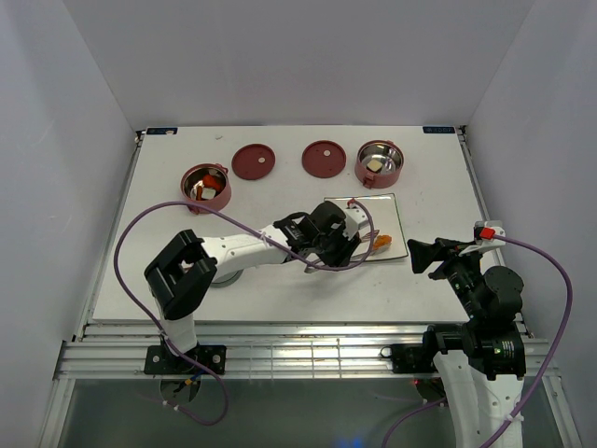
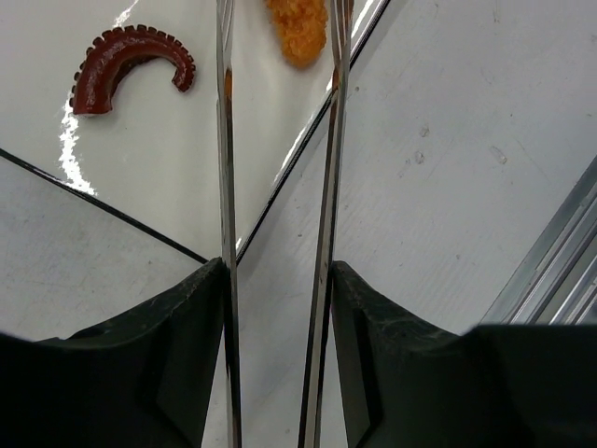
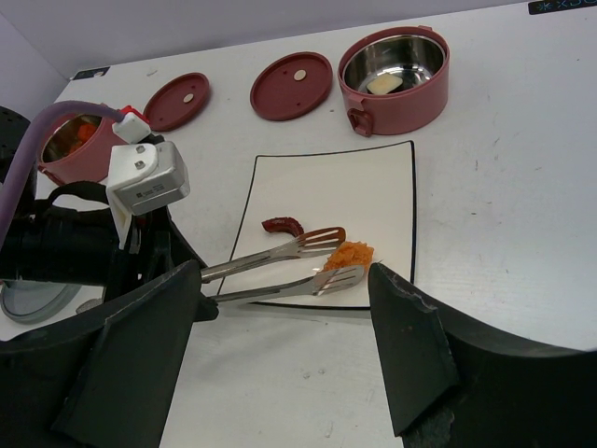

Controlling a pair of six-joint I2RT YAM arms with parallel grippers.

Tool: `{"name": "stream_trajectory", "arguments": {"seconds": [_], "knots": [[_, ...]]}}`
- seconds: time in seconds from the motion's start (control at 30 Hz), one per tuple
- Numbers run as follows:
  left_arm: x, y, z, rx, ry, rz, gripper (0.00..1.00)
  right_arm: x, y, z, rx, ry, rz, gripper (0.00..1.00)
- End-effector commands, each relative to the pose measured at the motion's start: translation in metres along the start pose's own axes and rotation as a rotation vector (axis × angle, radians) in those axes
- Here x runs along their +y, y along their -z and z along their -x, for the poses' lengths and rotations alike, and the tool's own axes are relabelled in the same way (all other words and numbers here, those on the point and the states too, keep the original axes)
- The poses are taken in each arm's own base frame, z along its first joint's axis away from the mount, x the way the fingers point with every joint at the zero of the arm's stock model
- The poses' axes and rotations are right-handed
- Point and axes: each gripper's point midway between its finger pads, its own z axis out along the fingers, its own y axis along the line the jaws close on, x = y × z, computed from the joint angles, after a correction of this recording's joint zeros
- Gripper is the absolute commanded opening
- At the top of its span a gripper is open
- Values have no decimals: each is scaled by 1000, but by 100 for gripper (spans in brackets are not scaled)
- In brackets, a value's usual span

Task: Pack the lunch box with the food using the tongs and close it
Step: Pick up the fake food from the plate.

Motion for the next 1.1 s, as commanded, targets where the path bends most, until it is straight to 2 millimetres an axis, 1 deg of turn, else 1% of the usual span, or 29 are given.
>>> {"name": "stream_trajectory", "arguments": {"seconds": [0.0, 0.1, 0.23, 0.27, 0.37, 0.47, 0.5, 0.53, 0.57, 0.63, 0.67, 0.7, 0.73, 0.77, 0.8, 0.83, 0.87, 0.97, 1.0, 1.07], "knots": [[-8, 6, 34, -85, -15, -30, 57, 1, 1, 9, -37, 22, 0, 78], [-9, 3, 36, -88, -14, -35, 55, 0, 1, 10, -40, 22, -2, 78], [-11, 3, 40, -93, -10, -41, 48, 0, 1, 10, -40, 22, -4, 78], [-9, 4, 42, -97, -10, -33, 45, 0, 1, 10, -41, 23, -2, 78], [-6, 9, 49, -117, -8, -7, 39, 0, 1, 10, -44, 23, -3, 78], [-2, 16, 64, -154, -7, 24, 34, 0, 1, 9, -42, 23, -1, 78], [0, 18, 70, -169, -9, 38, 33, 0, 0, 9, -42, 23, 0, 78], [2, 23, 83, -198, -9, 56, 31, 0, 0, 9, -42, 23, -1, 78], [12, 26, 92, -220, -6, 115, 30, 0, 0, 9, -40, 21, 1, 78], [20, 32, 110, -260, -15, 164, 30, 0, 0, 9, -43, 22, 2, 78], [22, 36, 129, -300, -17, 191, 31, 0, 0, 9, -42, 21, 2, 78], [31, 39, 139, -318, -26, 239, 31, 1, 0, 9, -41, 22, 3, 78], [35, 41, 149, -335, -32, 256, 31, 0, 0, 9, -42, 21, 2, 78], [37, 41, 167, -367, -40, 266, 32, 0, 0, 9, -42, 21, 2, 78], [44, 42, 175, -377, -47, 291, 32, 0, 0, 9, -40, 21, 1, 78], [46, 41, 184, -391, -48, 303, 32, 0, 0, 9, -42, 21, 0, 78], [49, 39, 200, -419, -43, 313, 32, 0, 0, 8, -39, 21, 1, 78], [61, 34, 218, -436, -77, 372, 32, 0, 1, 9, -43, 21, -3, 78], [66, 29, 227, -449, -74, 386, 32, 0, 2, 10, -45, 22, -5, 78], [77, 26, 234, -458, -66, 419, 34, 0, 1, 9, -41, 21, -3, 78]]}}
